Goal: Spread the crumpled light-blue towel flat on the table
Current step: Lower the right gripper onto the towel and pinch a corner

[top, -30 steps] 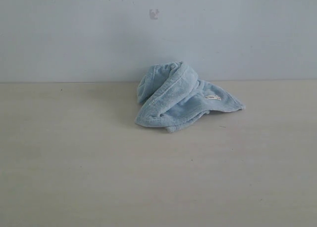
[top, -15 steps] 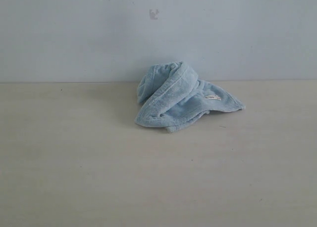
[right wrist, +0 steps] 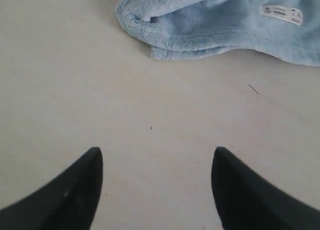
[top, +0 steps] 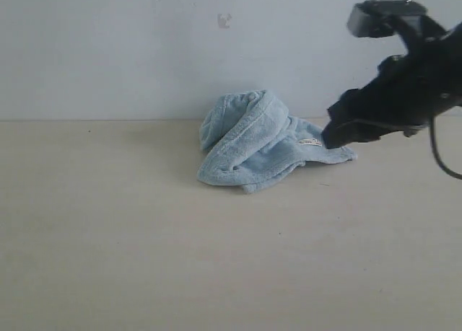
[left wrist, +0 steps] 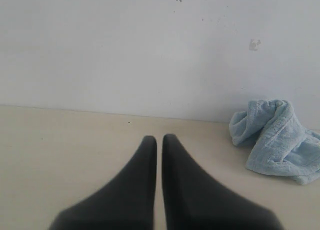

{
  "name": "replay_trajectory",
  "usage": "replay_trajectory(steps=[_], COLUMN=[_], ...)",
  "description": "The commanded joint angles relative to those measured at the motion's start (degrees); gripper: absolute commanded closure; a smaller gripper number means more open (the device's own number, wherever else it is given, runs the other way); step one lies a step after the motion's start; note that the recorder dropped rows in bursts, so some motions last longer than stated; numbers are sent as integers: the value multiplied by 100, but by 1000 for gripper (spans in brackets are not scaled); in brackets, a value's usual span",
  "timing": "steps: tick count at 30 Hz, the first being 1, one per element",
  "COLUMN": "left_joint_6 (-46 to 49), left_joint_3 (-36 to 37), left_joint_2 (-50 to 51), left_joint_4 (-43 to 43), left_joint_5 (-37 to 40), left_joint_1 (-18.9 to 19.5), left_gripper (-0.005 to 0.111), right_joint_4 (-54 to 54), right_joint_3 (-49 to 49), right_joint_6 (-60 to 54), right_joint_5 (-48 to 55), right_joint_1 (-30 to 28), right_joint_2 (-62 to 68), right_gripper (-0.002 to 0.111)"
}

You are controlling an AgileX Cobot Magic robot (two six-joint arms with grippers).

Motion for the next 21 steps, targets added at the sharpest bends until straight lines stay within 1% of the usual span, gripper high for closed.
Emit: replay_trajectory(steps=[1,3,6,9,11,15,17,21], left_joint_6=[-41,-41,-41,-41,-41,-41,-41,-41], left_joint_3=[23,23,23,23,23,23,23,23], left_joint_2=[-12,-12,-12,-12,-12,-12,-12,-12], left_joint_4=[11,11,11,11,11,11,11,11], left_joint_5=[-57,-57,-80,-80,-80,-80,-80,-80], left_joint_1=[-23,-23,-23,-23,-23,-23,-23,-23], left_gripper=[103,103,103,103,103,103,103,103], right_joint_4=[456,456,410,330,56,-807,-978,-1122], right_joint_3=[-523,-679,-1055,-1583,-1989,-2713,-3044,-3487], right_joint_6=[-1721,-2121,-2121,-2074,-2024,-1539,-1314,-1314], right_joint_5=[-77,-329,-667,-771,-854,-981,-905,-860], right_joint_1=[234,463,787,1018,1168,1326,1350,1377], right_joint_2=[1087,1498,2062,2634,3028,3715,4032,4467], right_gripper=[46,45,45,45,45,45,45,45])
